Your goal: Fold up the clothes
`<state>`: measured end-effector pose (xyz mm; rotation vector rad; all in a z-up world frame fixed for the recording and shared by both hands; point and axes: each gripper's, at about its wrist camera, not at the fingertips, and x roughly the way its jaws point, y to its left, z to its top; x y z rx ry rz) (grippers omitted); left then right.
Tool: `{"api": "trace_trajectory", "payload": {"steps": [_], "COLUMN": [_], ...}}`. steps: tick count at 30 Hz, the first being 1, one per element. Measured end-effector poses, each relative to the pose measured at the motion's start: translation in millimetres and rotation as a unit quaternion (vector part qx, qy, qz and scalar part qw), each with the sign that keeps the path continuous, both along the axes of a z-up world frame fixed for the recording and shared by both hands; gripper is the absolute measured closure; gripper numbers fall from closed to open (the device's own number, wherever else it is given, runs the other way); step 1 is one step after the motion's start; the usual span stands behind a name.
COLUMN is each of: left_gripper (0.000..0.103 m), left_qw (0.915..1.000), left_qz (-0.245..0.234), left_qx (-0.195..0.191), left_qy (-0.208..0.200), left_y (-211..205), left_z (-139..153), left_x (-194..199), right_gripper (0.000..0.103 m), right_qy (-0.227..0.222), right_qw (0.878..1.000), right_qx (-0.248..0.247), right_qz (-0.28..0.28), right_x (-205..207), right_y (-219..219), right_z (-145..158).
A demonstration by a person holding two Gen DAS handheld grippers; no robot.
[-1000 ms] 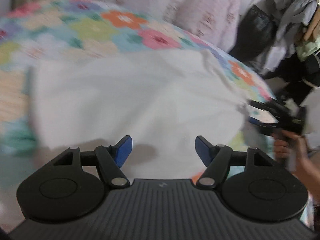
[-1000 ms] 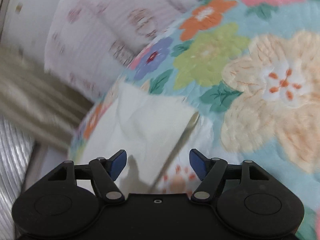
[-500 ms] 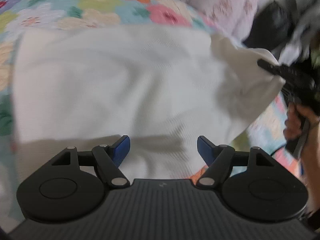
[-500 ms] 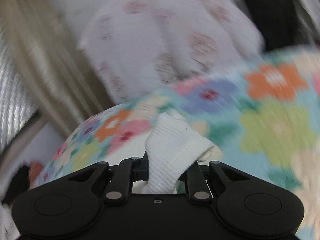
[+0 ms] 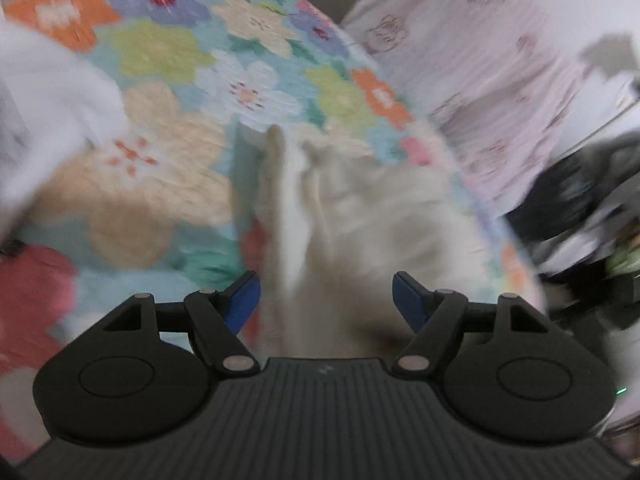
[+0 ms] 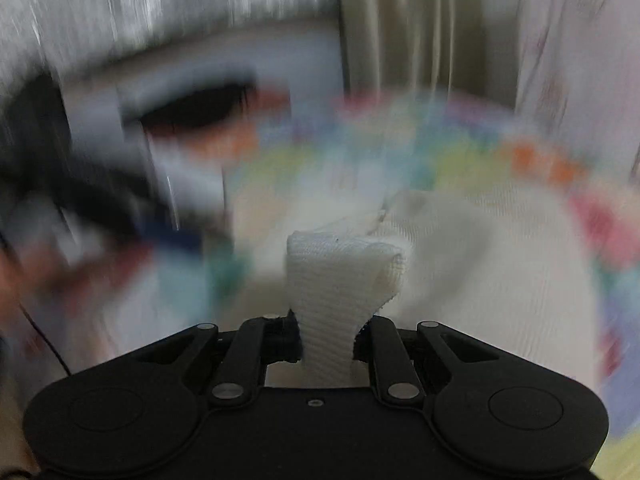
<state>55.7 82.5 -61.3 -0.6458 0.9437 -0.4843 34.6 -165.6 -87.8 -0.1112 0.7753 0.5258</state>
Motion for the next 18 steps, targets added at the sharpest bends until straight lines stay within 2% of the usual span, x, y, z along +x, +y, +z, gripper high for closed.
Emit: {"api": "trace_trajectory", "payload": {"steps": [2, 6, 8, 11, 14, 18], "left_gripper": [0.031, 0.030, 0.030, 0.029, 0.029, 0.029], "left_qw": [0.9994, 0.9995, 0.9992, 0.9949, 0.9925, 0.9949], "left_qz": [-0.010, -0.029, -0.034, -0.028, -0.004, 0.002], "left_qx": [-0.031, 0.013, -0.023, -0.097, -0.123, -0.093], "left_qy": [0.008, 0.002, 0.004, 0.003, -0.001, 0.038], "left_y": [1, -16, -13, -4, 8, 4], "left_z": [-7, -9, -9, -9, -10, -30], "left_x": [2, 3, 4, 9, 9, 18], "right_gripper": [0.086, 0.086, 0.086, 0.086, 0.086, 0.085], "right_qy": [-0.007, -0.022, -0.040, -0.087, -0.079, -0.071], "right_qw": [1.000, 0.999, 0.998, 0.994, 0.993, 0.995], "right_qx": [-0.017, 0.025, 0.044, 0.068, 0.073, -0.032], "right_qz": [-0.009, -0.028, -0.029, 0.006, 0.050, 0.062], "right_x": [-4, -8, -14, -33, -44, -49], "right_y": [9, -1, -5, 0, 8, 35], "right_z": [-17, 6, 21, 41, 38, -2]}}
